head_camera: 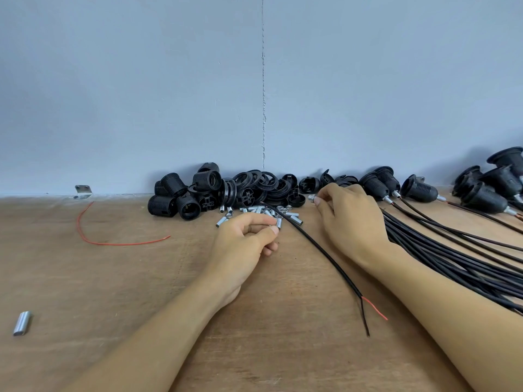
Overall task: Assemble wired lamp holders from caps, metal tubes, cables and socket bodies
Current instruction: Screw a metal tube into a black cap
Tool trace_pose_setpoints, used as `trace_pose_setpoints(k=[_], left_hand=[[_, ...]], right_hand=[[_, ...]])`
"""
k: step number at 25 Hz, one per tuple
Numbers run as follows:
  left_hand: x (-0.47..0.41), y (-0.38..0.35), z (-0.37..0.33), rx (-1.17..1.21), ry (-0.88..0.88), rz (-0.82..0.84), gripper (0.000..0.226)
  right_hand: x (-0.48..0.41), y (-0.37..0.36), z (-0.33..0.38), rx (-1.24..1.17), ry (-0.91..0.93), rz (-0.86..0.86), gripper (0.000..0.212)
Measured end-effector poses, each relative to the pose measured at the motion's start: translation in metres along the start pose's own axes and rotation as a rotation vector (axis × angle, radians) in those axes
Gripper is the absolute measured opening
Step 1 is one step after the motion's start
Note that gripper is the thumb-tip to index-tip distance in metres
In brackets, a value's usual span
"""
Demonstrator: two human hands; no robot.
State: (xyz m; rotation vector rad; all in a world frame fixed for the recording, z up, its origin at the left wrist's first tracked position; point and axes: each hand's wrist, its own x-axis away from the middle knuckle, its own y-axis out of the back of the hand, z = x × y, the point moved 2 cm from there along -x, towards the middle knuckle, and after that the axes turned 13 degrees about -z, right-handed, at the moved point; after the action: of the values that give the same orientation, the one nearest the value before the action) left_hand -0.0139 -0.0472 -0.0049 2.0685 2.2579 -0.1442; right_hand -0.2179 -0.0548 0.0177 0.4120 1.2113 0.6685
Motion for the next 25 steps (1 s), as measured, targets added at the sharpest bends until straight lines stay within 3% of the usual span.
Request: trace_pose_setpoints(k=[6,11,21,25], left_hand=[[0.0,-0.001,0.001,-0.028,-0.011,-0.001,0.015],[0.0,-0.001,0.001,-0.034,-0.015,-0.005,0.016],[0.0,-0.001,0.0,-0.042,-0.017,-0.005,0.019],[0.001,-0.001,-0.001,-0.039,-0.015,0.004,0.018]], right_hand=[[-0.001,-0.003,-0.006,-0.111,0.074,0.096,0.016],[-0.002,-0.007,-0.008,-0.186,0.076,0.061,0.019],[0.0,-0.007,-0.005,-0.208,0.14,0.159,0.019],[-0.003,-0.004,-0.003,-0.183,0.157,0.001,0.018]])
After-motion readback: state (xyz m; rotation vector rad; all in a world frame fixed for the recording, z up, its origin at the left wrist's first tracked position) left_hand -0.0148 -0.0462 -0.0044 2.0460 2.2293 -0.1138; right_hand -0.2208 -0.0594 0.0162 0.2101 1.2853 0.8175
